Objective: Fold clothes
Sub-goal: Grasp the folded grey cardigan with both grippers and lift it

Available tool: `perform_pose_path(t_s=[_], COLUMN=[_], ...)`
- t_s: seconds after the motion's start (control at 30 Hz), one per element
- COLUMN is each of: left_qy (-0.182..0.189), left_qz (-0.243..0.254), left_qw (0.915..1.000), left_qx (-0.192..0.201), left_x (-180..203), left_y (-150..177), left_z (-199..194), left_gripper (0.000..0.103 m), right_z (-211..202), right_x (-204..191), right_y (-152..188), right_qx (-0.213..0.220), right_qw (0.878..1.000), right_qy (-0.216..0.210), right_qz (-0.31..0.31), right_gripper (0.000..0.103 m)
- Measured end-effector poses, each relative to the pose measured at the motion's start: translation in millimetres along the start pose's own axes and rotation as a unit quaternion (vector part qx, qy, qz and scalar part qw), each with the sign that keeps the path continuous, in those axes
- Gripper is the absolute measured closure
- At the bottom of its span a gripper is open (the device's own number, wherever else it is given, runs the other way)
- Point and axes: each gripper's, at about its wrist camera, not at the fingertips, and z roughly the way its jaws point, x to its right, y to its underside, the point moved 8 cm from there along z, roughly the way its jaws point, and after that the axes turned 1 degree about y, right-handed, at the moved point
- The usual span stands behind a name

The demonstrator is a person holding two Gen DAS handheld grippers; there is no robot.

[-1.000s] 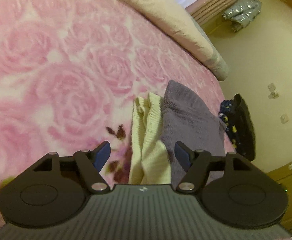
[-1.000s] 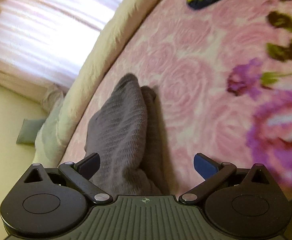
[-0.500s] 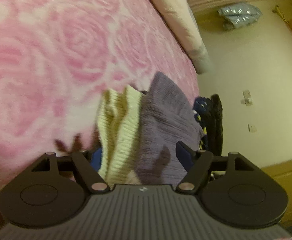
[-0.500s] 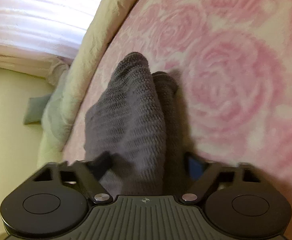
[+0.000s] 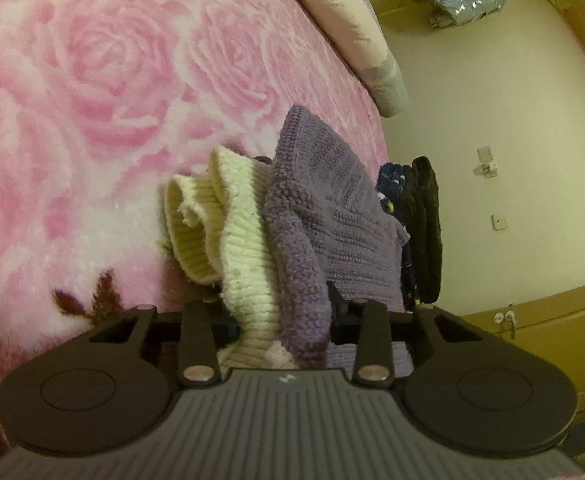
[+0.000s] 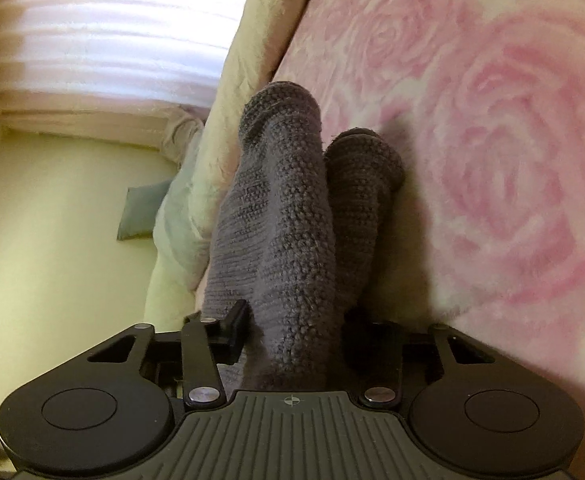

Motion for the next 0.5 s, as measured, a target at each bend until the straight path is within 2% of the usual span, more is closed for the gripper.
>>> perform_pose_path(t_s=[0.2, 0.37, 0.5], left_qy=[-0.060, -0.040, -0.018], left_qz=[0.032, 0.052, 0.063], left_qw=[0.9972, 0.9962, 0.9946], left_qx=[-0.030, -0.058, -0.080], left_x=[53, 120, 178], left_y=[-10, -13, -16], left_z=[5, 16, 15], left_gripper=[0.075, 0.075, 0.076], right_z=[-27, -85, -132], right_x=[-27, -57, -101], right_y=[5, 4, 5], right_qx=[0.016, 0.067, 0.111], right_qw=[0.999, 0.994, 0.988], right_qy=[0.024, 0.038, 0.053], right_qz=[0.031, 0.078, 0.095], right_gripper=[0.064, 0.064, 0.064])
